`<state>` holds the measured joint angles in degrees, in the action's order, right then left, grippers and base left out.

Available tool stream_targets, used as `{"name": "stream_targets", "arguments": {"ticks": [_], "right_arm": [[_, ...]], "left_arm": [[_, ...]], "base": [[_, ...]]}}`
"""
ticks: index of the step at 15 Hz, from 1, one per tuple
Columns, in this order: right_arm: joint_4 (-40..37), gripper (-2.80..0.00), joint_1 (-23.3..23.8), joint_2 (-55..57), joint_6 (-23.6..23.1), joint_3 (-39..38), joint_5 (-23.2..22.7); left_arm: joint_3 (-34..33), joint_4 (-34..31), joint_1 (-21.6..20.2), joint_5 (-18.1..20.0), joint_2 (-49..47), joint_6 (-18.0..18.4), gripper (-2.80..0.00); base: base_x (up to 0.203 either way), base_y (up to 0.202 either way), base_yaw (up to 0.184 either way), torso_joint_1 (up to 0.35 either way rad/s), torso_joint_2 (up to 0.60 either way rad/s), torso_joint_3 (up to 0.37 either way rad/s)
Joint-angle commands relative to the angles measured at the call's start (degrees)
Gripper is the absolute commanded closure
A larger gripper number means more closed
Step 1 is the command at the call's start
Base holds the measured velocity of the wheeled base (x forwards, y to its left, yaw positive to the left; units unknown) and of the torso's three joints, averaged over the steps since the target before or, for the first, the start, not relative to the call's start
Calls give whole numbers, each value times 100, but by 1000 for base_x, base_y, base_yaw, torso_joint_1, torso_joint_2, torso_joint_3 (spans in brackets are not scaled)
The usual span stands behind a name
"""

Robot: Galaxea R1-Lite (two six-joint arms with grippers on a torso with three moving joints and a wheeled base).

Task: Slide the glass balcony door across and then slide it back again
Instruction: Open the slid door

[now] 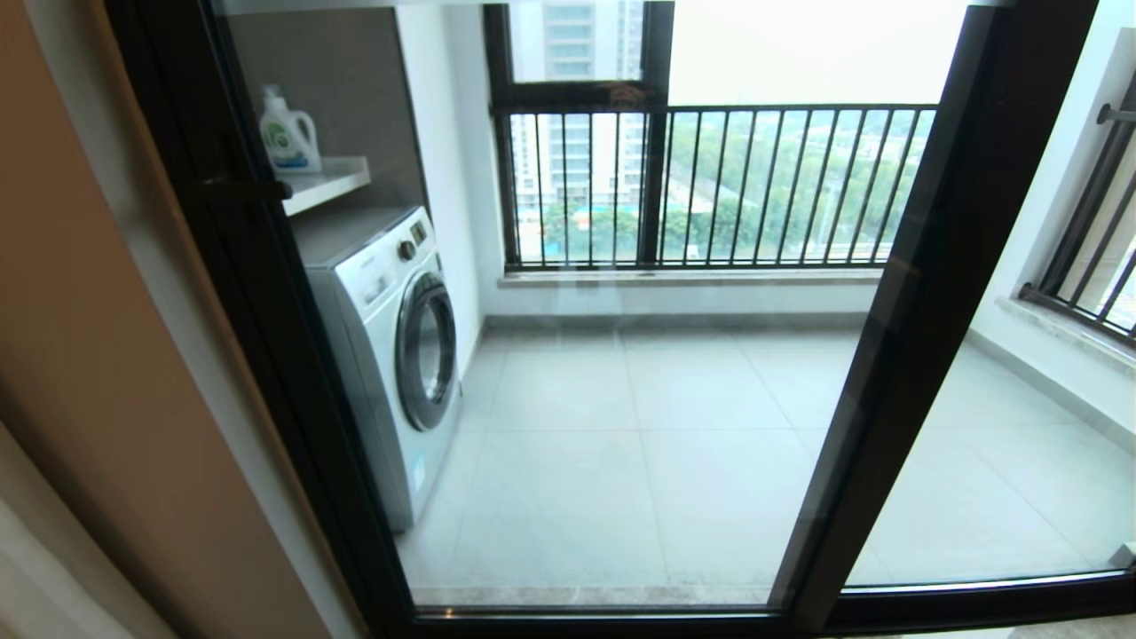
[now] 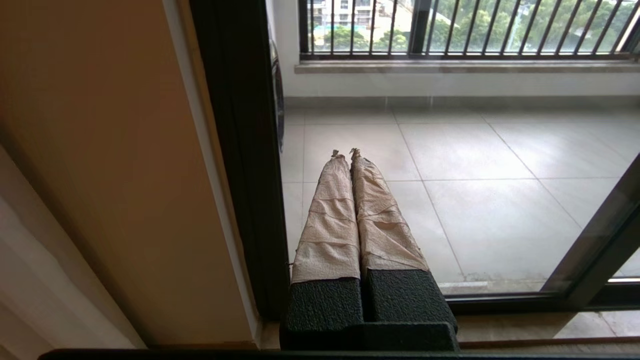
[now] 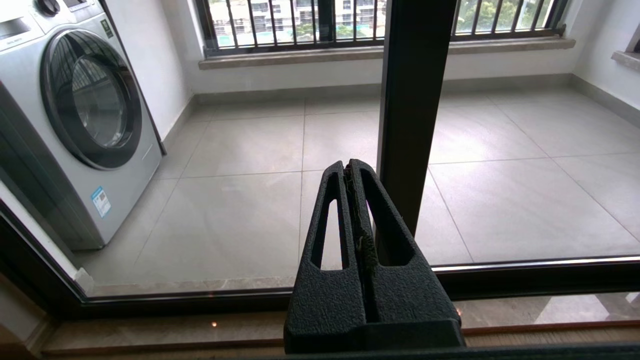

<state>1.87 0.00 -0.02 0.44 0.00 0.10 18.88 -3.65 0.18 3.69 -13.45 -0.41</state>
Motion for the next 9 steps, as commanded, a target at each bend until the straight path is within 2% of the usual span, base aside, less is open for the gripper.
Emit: {"name": "stream_targets", "arguments": {"ticks": [1, 5, 9], "right_arm": [[4, 0, 0, 2, 0, -70, -1], [7, 0, 0, 2, 9, -70, -1], [7, 0, 0, 2, 8, -70, -1]], "left_arm": [[569, 378, 8, 56, -1602, -15, 0], [1569, 1364, 11, 179, -3823, -27, 0], [2510, 2302, 7, 303, -5411, -37, 0]], "base": [[0, 0, 0, 0, 0, 0], [0, 0, 0, 0, 0, 0], [0, 0, 0, 0, 0, 0]]}}
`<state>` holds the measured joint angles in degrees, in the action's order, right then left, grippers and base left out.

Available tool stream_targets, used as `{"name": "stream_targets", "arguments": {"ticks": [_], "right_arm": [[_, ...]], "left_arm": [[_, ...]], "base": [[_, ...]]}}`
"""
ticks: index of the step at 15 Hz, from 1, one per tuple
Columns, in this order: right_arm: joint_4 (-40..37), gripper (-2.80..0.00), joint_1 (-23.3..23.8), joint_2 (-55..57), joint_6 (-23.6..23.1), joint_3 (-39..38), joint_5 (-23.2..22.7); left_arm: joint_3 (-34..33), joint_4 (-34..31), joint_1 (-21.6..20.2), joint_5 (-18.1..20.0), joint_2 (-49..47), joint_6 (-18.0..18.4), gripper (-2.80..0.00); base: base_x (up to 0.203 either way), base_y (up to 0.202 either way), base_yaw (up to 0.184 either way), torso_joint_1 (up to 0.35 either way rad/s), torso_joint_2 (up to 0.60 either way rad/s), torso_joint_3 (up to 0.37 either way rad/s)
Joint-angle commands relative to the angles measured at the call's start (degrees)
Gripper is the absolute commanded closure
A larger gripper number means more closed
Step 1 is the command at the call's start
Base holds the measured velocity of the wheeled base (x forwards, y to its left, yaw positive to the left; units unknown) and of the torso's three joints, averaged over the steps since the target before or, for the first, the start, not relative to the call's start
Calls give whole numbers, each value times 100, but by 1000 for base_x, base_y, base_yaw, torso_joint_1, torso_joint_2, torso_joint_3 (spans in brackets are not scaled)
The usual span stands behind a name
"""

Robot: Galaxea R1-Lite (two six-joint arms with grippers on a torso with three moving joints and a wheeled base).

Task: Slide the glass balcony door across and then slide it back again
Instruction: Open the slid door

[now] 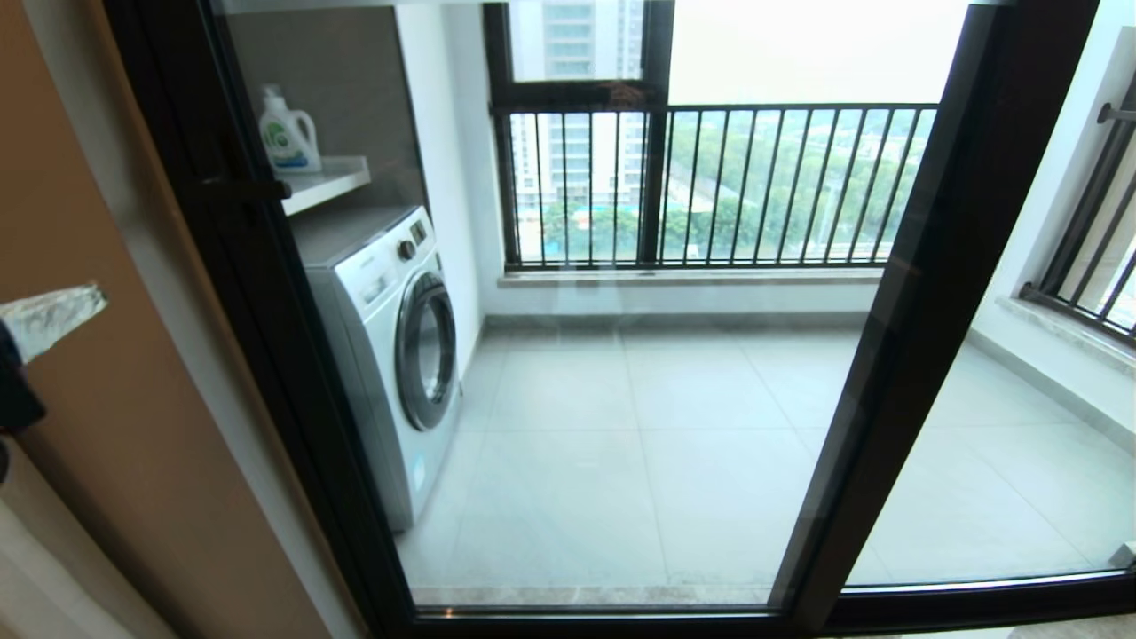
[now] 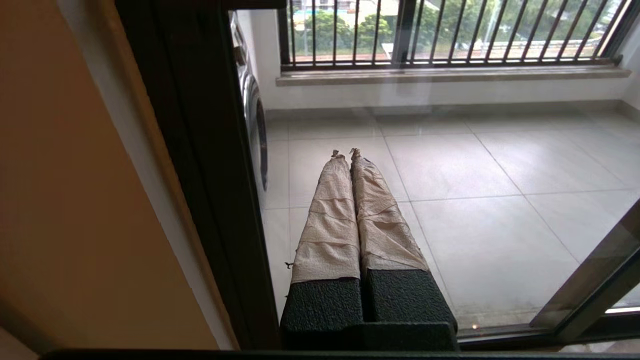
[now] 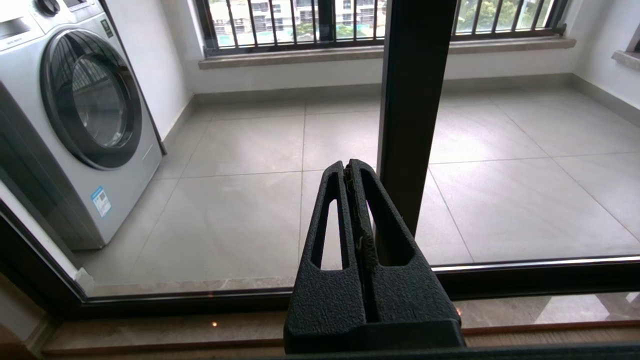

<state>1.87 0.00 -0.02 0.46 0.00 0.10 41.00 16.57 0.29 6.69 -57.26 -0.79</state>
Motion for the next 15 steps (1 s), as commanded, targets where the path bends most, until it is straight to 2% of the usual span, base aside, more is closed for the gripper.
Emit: {"name": "stream_targets", "arguments": {"ticks": [1, 3, 8, 15], "right_arm": [[-2, 0, 0, 2, -2, -70, -1], [-2, 0, 0, 2, -2, -70, -1], [7, 0, 0, 2, -2, -70, -1], [7, 0, 0, 2, 6, -70, -1]], "left_arm": [[468, 547, -10, -1, -1349, 4, 0], [950, 831, -48, -25, -1923, 2, 0], [2552, 929, -72, -31, -3118, -1, 0], [3835, 941, -117, -51, -4491, 42, 0]], "base": [[0, 0, 0, 0, 0, 0], [0, 0, 0, 0, 0, 0], [0, 0, 0, 0, 0, 0], [0, 0, 0, 0, 0, 0]]}}
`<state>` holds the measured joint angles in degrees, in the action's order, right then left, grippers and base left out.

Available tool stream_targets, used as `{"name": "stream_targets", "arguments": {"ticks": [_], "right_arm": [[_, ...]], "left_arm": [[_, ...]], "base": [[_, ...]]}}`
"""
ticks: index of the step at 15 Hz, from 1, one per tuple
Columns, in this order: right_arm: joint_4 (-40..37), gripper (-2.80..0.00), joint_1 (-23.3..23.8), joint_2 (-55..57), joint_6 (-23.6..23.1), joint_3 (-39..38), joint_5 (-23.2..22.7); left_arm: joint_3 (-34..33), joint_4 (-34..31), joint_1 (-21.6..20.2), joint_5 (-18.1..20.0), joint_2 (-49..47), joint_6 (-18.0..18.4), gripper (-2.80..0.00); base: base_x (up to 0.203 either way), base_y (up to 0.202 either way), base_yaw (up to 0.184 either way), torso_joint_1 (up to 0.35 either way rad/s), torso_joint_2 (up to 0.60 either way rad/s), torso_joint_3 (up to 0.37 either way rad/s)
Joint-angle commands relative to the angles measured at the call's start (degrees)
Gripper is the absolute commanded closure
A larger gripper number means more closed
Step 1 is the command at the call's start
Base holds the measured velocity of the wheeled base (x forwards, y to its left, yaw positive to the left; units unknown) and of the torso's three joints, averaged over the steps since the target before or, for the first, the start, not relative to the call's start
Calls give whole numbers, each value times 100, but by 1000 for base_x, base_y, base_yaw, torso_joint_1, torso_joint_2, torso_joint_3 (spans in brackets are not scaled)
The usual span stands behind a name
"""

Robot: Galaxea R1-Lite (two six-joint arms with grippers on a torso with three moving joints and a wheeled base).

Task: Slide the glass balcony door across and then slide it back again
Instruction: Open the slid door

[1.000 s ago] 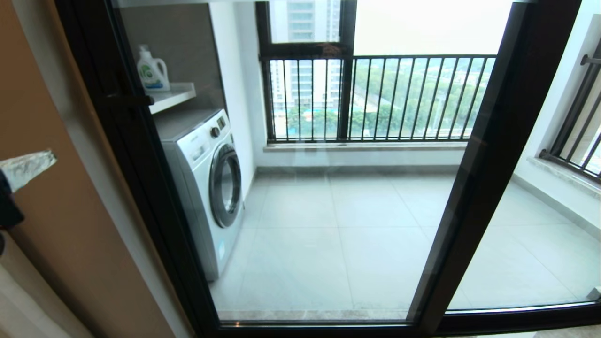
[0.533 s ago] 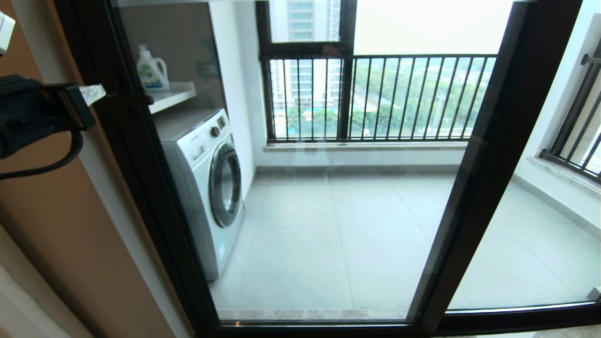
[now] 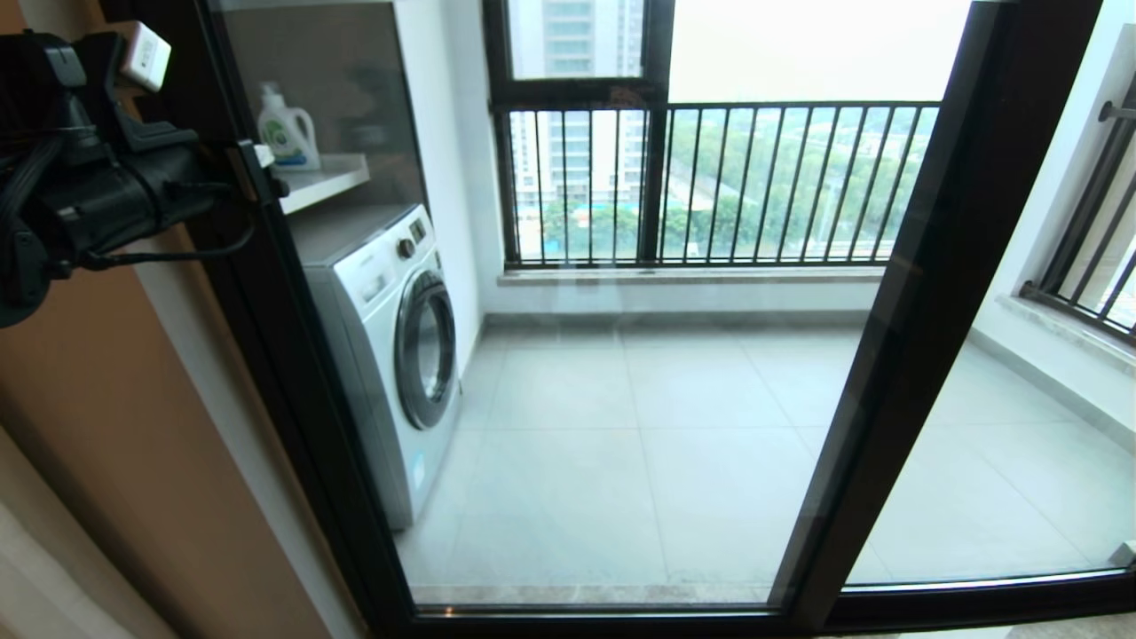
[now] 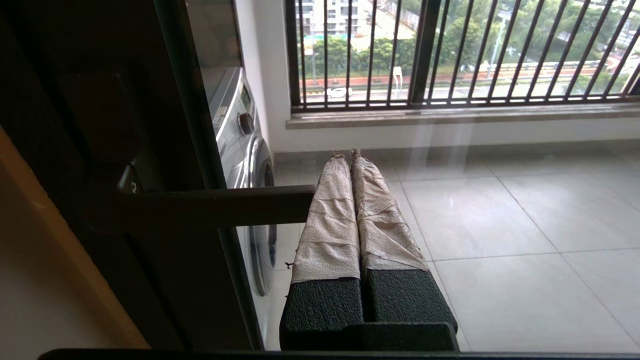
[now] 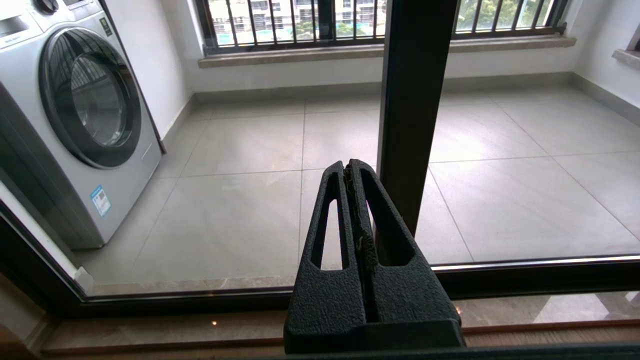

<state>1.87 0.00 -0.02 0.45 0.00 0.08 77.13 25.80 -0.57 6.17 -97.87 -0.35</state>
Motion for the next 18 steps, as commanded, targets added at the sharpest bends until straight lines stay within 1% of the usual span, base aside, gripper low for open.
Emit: {"name": "stream_targets", "arguments": {"ticks": [1, 10, 12, 16, 18], "right_arm": [[7, 0, 0, 2, -1, -70, 1], [-1, 0, 0, 2, -1, -70, 1], [1, 0, 0, 2, -1, -70, 1], [0, 0, 0, 2, 6, -70, 1], [-2, 0, 0, 2, -1, -70, 1]], "left_arm": [[329, 21, -53, -1, -523, 4, 0], [461, 31, -488, 21, -827, 123, 0], [345, 31, -488, 32, -824, 127, 0], [-186, 39, -491, 30, -843, 149, 0], [-258, 98, -523, 31, -917, 142, 0]], "base": [[0, 0, 0, 0, 0, 0], [0, 0, 0, 0, 0, 0], [0, 0, 0, 0, 0, 0], [0, 0, 0, 0, 0, 0], [0, 0, 0, 0, 0, 0]]}}
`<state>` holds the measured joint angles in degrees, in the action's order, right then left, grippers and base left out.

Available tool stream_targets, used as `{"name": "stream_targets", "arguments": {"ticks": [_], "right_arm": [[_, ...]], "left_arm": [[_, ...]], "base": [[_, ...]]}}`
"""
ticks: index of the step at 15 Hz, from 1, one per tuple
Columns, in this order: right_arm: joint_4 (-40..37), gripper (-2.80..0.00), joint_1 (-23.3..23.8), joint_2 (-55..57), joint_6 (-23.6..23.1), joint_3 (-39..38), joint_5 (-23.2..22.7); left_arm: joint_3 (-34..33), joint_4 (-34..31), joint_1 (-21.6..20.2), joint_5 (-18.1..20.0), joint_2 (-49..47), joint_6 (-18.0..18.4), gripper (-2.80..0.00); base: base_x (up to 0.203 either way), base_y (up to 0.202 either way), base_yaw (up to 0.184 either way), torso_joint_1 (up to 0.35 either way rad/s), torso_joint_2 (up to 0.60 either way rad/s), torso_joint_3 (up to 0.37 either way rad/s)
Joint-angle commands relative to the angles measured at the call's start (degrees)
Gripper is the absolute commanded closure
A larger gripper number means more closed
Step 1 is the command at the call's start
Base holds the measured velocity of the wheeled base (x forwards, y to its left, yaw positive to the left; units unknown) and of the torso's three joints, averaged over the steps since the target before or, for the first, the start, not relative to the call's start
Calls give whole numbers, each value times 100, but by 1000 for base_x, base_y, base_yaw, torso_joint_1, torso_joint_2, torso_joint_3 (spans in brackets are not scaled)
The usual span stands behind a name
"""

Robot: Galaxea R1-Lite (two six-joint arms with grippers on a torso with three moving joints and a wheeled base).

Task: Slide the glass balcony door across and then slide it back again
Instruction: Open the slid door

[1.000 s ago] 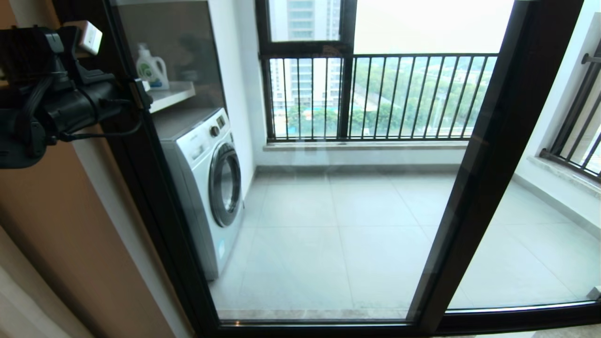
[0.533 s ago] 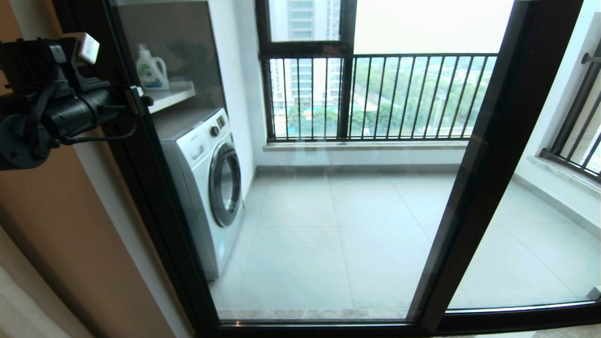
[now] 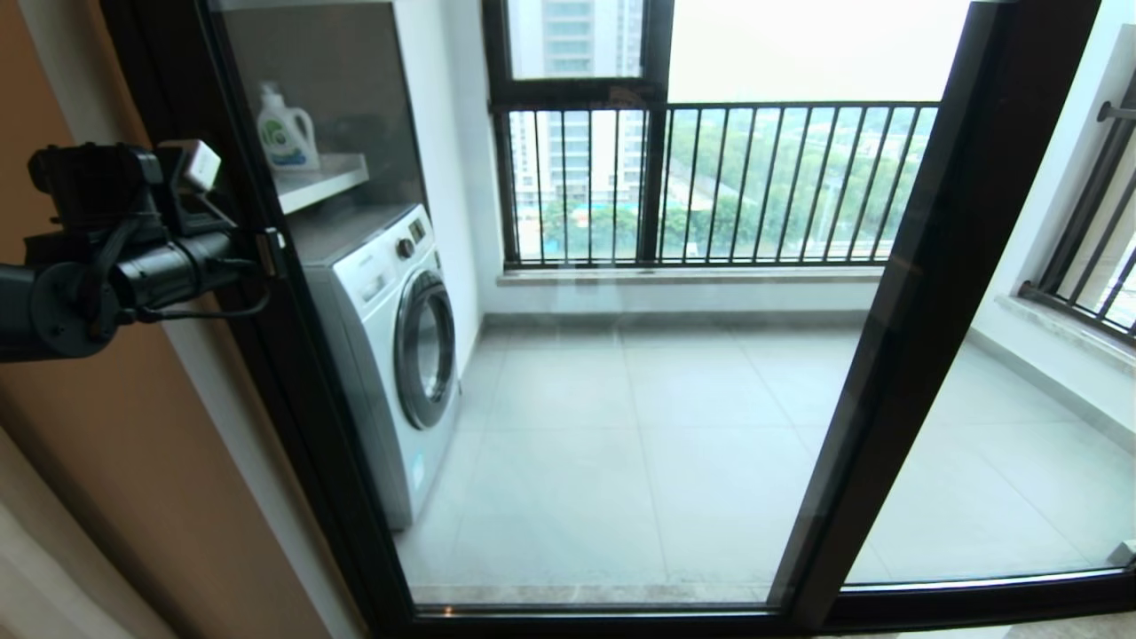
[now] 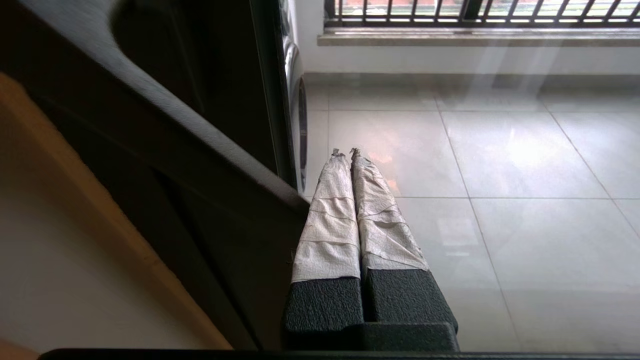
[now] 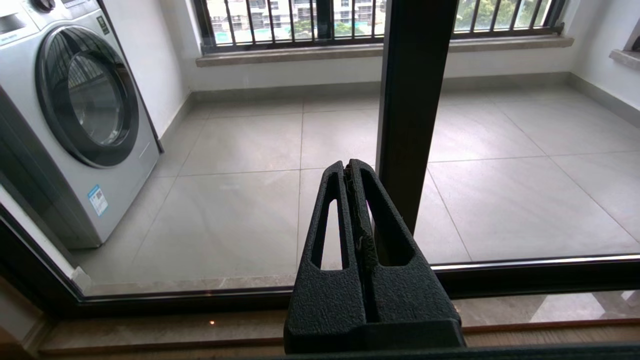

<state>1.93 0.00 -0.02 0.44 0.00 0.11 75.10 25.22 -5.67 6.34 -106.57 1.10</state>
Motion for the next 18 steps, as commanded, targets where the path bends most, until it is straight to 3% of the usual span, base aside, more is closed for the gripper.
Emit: {"name": "stream_targets", "arguments": {"ticks": [1, 9, 13, 18], "right_arm": [[1, 0, 0, 2, 6, -70, -2], [0, 0, 0, 2, 0, -70, -2], [-8, 0, 0, 2, 0, -70, -2], [-1, 0, 0, 2, 2, -70, -2]], "left_arm": [[-57, 226, -13, 9, -82, -4, 0], [-440, 320, -254, -10, -35, 2, 0], [-599, 938, -457, -1, -203, 125, 0], [-690, 1011, -664, 8, -294, 136, 0]], "base": [[0, 0, 0, 0, 0, 0], [0, 0, 0, 0, 0, 0], [0, 0, 0, 0, 0, 0], [0, 0, 0, 0, 0, 0]]}}
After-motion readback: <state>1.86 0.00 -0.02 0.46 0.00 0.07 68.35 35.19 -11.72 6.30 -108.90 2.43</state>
